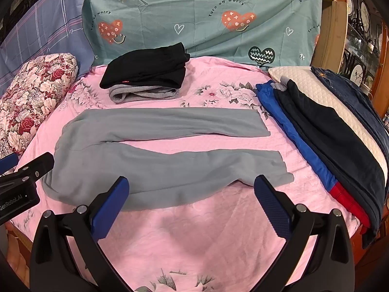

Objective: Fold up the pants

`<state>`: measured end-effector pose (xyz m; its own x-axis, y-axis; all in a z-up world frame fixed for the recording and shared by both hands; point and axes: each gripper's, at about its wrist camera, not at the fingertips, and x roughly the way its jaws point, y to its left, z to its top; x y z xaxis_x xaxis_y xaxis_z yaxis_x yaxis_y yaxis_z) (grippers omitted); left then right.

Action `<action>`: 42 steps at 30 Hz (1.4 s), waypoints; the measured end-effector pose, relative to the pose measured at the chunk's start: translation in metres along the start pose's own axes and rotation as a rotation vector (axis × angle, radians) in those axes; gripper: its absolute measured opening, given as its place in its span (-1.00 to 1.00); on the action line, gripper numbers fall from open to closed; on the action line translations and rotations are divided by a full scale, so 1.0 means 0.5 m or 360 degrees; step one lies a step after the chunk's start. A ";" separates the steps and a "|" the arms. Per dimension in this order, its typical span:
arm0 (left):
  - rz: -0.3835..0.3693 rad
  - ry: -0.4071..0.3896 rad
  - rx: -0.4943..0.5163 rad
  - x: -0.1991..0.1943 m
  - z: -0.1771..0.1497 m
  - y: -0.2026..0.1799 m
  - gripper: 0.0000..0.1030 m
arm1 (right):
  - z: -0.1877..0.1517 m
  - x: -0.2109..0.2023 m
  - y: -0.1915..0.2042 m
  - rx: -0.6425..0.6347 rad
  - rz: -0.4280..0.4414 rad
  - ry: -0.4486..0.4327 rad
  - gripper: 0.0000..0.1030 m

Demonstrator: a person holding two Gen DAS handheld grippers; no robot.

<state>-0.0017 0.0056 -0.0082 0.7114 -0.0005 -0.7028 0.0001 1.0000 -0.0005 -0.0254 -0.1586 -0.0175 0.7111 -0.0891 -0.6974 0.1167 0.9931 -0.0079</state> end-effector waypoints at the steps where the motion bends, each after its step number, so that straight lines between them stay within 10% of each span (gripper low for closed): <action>1: 0.0000 0.0000 0.0001 0.001 -0.001 0.001 0.96 | 0.000 0.000 0.000 0.0000 0.0000 0.0001 0.97; 42: -0.0005 0.0035 -0.0015 0.013 -0.010 0.008 0.96 | -0.009 0.011 0.008 0.0004 0.0025 0.0026 0.97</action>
<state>-0.0004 0.0095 -0.0163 0.6959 -0.0039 -0.7181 -0.0043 0.9999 -0.0097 -0.0243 -0.1548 -0.0248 0.7015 -0.0724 -0.7090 0.1077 0.9942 0.0050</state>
